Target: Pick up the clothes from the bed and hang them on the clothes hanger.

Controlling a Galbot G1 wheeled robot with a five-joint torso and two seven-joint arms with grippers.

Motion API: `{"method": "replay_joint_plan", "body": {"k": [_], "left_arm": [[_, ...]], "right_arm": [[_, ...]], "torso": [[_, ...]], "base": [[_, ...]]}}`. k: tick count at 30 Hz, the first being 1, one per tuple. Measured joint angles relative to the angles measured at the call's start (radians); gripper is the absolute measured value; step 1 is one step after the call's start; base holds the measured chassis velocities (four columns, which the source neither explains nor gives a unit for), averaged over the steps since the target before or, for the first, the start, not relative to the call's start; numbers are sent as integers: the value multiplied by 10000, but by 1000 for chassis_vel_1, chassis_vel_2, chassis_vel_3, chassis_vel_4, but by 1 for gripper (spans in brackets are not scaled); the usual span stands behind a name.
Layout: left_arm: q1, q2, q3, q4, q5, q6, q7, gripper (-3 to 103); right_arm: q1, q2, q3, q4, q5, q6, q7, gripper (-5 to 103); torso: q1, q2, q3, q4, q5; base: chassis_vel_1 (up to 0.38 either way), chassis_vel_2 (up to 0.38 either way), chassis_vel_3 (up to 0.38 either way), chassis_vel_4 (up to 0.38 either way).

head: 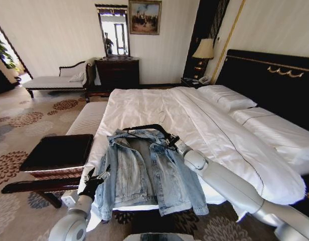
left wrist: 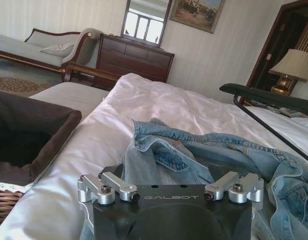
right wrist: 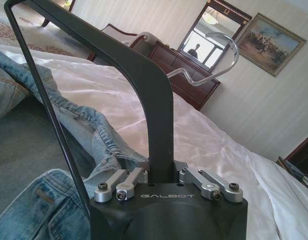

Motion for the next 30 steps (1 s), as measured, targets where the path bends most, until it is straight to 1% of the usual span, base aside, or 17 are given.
{"method": "replay_joint_plan", "body": {"k": [2, 6, 8, 9, 10, 11, 12, 14, 16, 17, 21, 22, 23, 26, 27, 28, 30], "left_arm": [[-179, 92, 58, 152, -28, 93, -43, 96], [-762, 374, 268, 454, -311, 232, -180, 96], [-1494, 643, 365, 725, -1143, 480, -521, 96], [-1613, 685, 371, 764, -1343, 535, -591, 96], [-2040, 835, 411, 932, -2009, 706, -846, 96], [-2040, 835, 411, 932, -2009, 706, -846, 96], [-2453, 1030, 583, 1176, -2625, 854, -1078, 96], [-3231, 1345, 864, 1644, -3361, 971, -1376, 96], [-3840, 1546, 981, 2165, -3873, 1068, -1697, 96], [-3840, 1546, 981, 2165, -3873, 1068, -1697, 96], [-5103, 1770, 1377, 3144, -4601, 1125, -1849, 96], [-5613, 1806, 1632, 3575, -4659, 1136, -1848, 94], [-5613, 1806, 1632, 3575, -4659, 1136, -1848, 94], [-6341, 1796, 1971, 4283, -4694, 1138, -1827, 92], [-6835, 1733, 2163, 4737, -4926, 1161, -1812, 89], [-6835, 1733, 2163, 4737, -4926, 1161, -1812, 89], [-7252, 1632, 2322, 5203, -5422, 1305, -1857, 88]], "right_arm": [[-21, -2, 2, 10, -372, 180, 39, 22], [34, -22, -22, -17, -550, 259, 40, 22], [256, 63, -209, -105, -623, 314, 21, 22], [288, 86, -241, -124, -631, 322, 15, 22], [395, 168, -346, -183, -654, 357, -24, 22], [395, 168, -346, -183, -654, 357, -24, 22], [418, 179, -375, -193, -666, 371, -40, 22], [412, 156, -376, -174, -675, 379, -54, 22], [412, 155, -390, -186, -677, 400, -81, 22], [412, 155, -390, -186, -677, 400, -81, 22], [348, 85, -309, -149, -676, 466, -95, 22], [341, 53, -281, -105, -675, 479, -94, 22], [341, 53, -281, -105, -675, 479, -94, 22], [353, 23, -263, -58, -646, 479, -88, 22], [385, 17, -262, -28, -624, 479, -80, 22], [385, 17, -262, -28, -624, 479, -80, 22], [418, 11, -262, -14, -604, 479, -72, 22]], "torso": [[5, -1, 2, 2, 0], [6, -2, 2, 1, -1], [3, -1, 1, -4, -4], [2, 0, 0, -3, -1], [-1, 0, -1, 0, 0], [-1, 0, -1, 0, 0], [-1, 0, 0, 13, 0], [0, 0, -1, -2, -4], [1, -1, 1, -3, -3], [1, -1, 1, -3, -3], [2, 0, 2, 3, 1], [1, 0, 1, -2, 0], [1, 0, 1, -2, 0], [1, 0, 1, -3, -3], [1, -1, 2, 0, 0], [1, -1, 2, 0, 0], [2, -1, 2, 1, 0]], "base": [[-67, 68, 71, -72], [-12, 13, 6, -4], [0, 0, 0, 0], [0, 0, 0, 0], [0, 0, 0, 0], [0, 0, 0, 0], [0, 0, 0, 0], [0, 0, 0, 0], [0, 0, 0, 0], [0, 0, 0, 0], [0, 0, 0, 0], [0, 0, 0, 0], [0, 0, 0, 0], [0, 0, 0, 0], [0, 0, 0, 0], [0, 0, 0, 0], [0, 0, 0, 0]]}}
